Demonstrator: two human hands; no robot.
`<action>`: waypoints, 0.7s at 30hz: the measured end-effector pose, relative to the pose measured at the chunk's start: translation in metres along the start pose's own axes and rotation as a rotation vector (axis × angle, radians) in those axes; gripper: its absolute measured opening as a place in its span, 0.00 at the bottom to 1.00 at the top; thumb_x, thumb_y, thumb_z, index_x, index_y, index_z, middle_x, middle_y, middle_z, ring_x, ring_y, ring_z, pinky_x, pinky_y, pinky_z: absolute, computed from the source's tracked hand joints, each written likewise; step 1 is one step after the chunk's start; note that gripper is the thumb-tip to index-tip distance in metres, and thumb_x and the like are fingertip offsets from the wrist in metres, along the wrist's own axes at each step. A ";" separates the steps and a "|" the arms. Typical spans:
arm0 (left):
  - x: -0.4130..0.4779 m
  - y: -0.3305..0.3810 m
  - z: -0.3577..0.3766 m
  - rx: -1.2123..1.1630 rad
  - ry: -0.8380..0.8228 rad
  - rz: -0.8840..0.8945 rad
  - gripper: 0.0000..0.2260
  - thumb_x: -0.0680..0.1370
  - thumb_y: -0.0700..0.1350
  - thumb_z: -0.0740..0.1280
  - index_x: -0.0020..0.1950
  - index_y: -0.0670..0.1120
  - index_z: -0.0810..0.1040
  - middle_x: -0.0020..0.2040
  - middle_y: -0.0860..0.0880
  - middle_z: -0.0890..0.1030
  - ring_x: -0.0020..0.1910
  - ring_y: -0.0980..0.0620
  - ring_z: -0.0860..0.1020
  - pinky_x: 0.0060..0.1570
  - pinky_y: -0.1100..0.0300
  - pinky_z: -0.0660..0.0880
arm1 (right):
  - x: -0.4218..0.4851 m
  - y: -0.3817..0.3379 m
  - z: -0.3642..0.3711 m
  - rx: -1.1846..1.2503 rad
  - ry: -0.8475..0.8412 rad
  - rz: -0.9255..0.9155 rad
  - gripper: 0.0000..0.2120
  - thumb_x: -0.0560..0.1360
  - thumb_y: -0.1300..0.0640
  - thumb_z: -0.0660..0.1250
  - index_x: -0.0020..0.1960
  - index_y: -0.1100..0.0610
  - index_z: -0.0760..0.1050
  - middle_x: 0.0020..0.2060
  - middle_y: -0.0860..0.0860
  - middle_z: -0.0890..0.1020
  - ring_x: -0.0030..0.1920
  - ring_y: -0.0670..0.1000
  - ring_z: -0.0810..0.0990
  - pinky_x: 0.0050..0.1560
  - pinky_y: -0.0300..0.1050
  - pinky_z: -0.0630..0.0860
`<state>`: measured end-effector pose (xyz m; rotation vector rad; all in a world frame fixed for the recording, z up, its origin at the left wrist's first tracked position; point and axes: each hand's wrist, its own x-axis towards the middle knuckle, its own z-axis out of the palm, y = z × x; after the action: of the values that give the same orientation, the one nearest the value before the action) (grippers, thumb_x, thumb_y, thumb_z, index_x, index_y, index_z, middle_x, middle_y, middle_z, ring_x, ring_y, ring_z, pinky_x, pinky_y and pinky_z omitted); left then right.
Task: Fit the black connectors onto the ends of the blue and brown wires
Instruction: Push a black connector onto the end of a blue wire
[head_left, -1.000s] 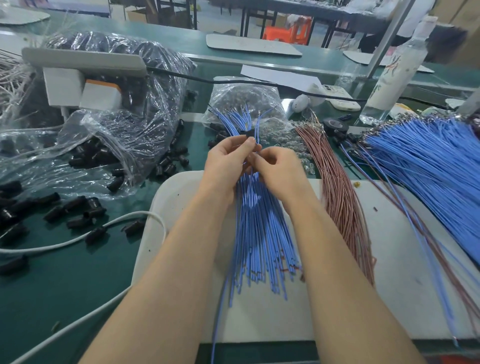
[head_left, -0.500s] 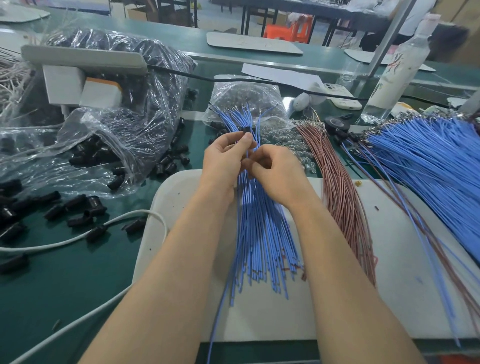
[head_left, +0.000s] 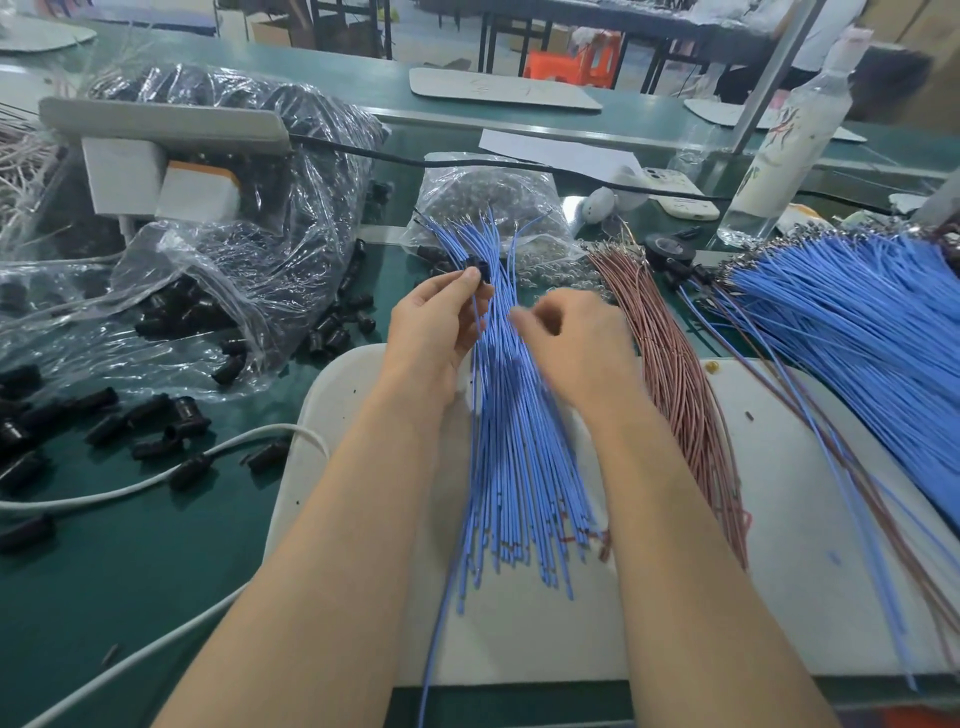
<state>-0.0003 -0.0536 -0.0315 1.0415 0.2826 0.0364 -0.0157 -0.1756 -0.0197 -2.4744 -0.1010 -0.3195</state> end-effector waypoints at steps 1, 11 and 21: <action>-0.001 0.001 -0.001 -0.023 0.002 -0.023 0.04 0.78 0.40 0.66 0.44 0.44 0.77 0.36 0.48 0.81 0.32 0.57 0.77 0.36 0.65 0.75 | 0.003 0.008 -0.006 -0.068 0.110 0.072 0.12 0.78 0.47 0.64 0.48 0.56 0.78 0.41 0.50 0.80 0.40 0.48 0.77 0.40 0.39 0.70; -0.006 0.004 -0.004 -0.163 -0.028 -0.183 0.06 0.78 0.42 0.65 0.42 0.43 0.78 0.30 0.52 0.79 0.27 0.59 0.75 0.30 0.68 0.74 | 0.015 0.051 -0.018 -0.218 0.172 0.561 0.17 0.76 0.61 0.63 0.64 0.56 0.69 0.62 0.57 0.74 0.64 0.60 0.70 0.62 0.55 0.66; -0.007 0.005 -0.004 -0.140 -0.054 -0.186 0.05 0.78 0.43 0.65 0.43 0.44 0.78 0.31 0.53 0.80 0.28 0.60 0.76 0.30 0.68 0.74 | 0.014 0.055 -0.023 -0.034 0.332 0.558 0.11 0.79 0.61 0.57 0.56 0.58 0.77 0.54 0.57 0.80 0.57 0.59 0.76 0.59 0.54 0.71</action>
<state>-0.0071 -0.0488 -0.0274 0.8726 0.3222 -0.1377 0.0015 -0.2332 -0.0310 -2.3259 0.7218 -0.4781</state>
